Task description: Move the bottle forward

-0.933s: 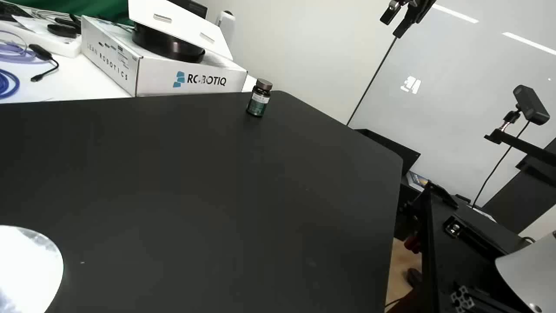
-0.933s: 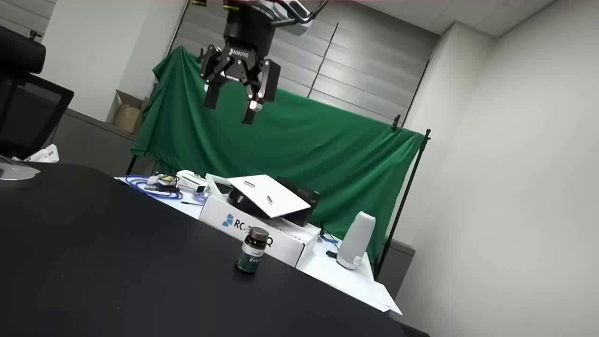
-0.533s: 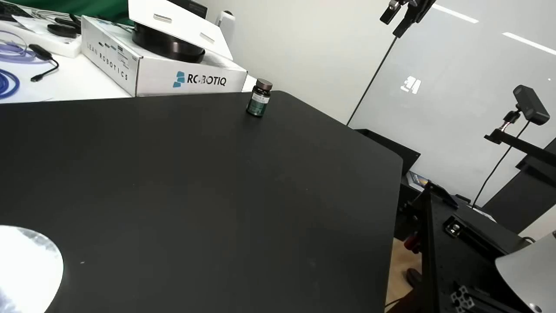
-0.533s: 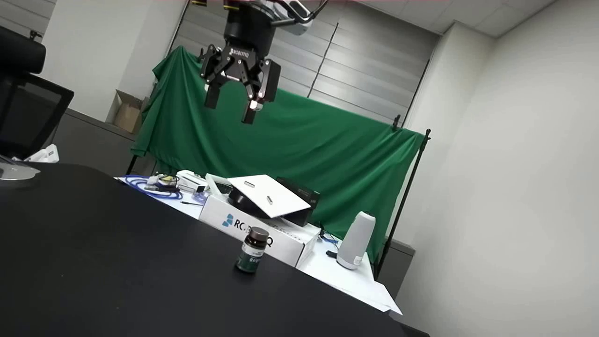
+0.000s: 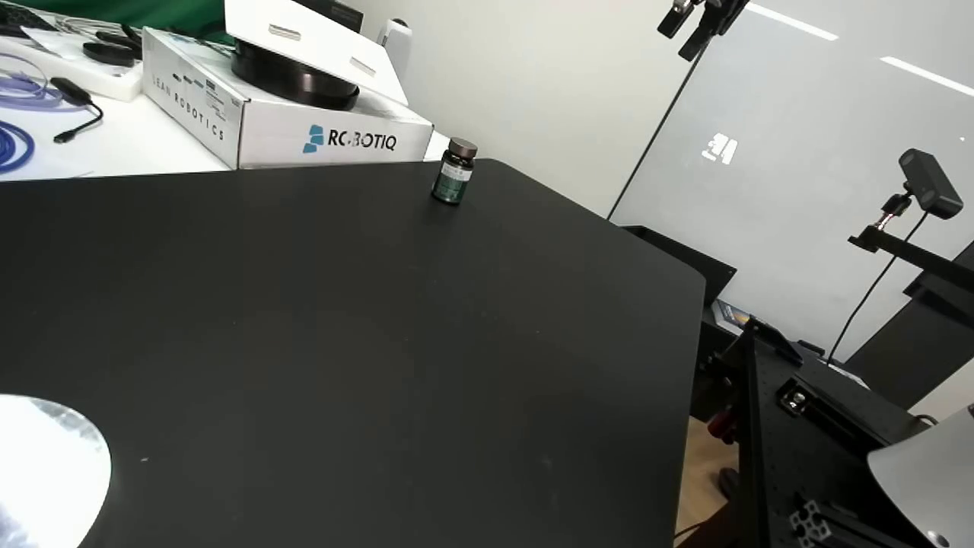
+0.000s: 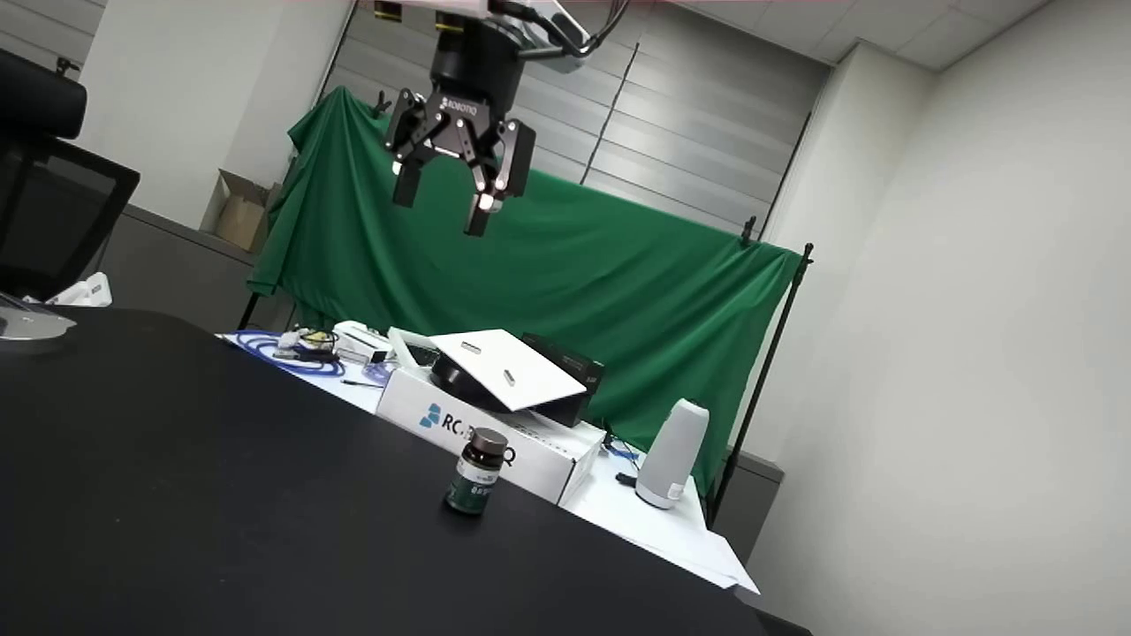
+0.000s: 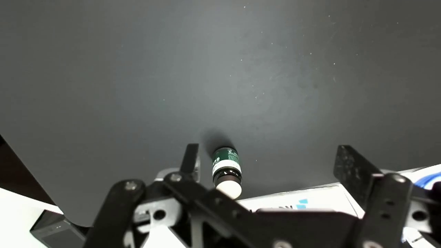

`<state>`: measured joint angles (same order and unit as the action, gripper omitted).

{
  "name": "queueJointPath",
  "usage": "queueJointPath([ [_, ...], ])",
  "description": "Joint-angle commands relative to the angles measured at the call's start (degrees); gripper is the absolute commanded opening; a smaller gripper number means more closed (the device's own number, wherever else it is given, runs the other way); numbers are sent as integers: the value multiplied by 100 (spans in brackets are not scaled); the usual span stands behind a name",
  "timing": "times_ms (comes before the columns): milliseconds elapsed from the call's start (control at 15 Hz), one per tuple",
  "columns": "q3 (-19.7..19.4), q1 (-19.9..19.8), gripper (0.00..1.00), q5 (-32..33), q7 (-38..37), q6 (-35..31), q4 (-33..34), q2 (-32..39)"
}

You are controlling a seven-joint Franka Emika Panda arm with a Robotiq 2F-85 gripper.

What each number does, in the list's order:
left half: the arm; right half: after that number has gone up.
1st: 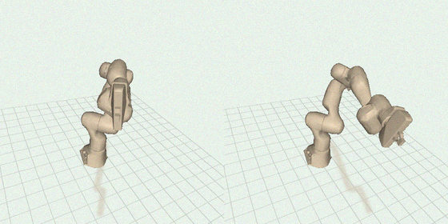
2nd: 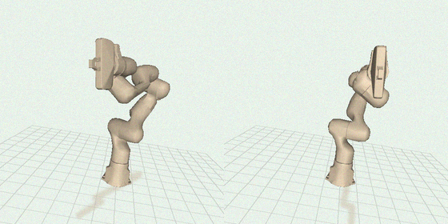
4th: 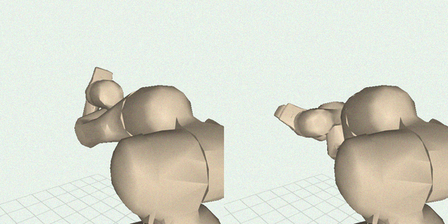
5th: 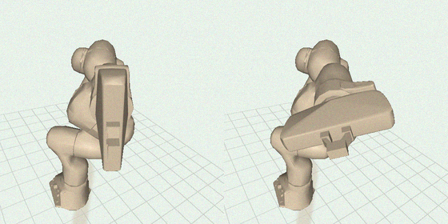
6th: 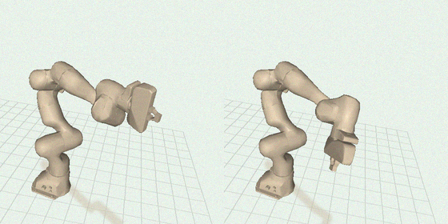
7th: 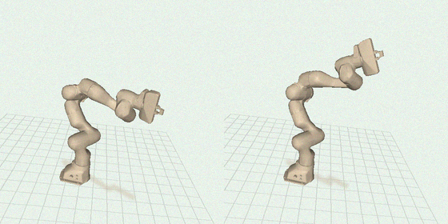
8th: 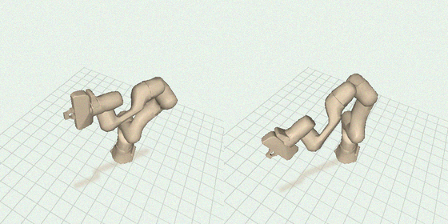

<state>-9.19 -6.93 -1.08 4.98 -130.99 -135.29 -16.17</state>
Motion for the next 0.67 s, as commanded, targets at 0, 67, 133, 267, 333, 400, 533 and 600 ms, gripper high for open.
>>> queueJointPath([
  [0, -74, 173, 100, -391, 455, 245, 1338, 1279],
  [67, -25, 171, 100, -436, 476, 319, 1606, 1522],
  [133, 20, 161, 100, -455, 505, 370, 1906, 1802],
  [267, 113, 135, 100, -438, 501, 549, 2529, 2383],
  [333, 158, 117, 100, -361, 427, 617, 2838, 2674],
  [400, 191, 107, 100, -253, 313, 660, 3152, 2970],
  [533, 229, 73, 100, -190, 260, 790, 3773, 3525],
  [600, 245, 53, 100, -190, 248, 877, 4079, 3792],
])
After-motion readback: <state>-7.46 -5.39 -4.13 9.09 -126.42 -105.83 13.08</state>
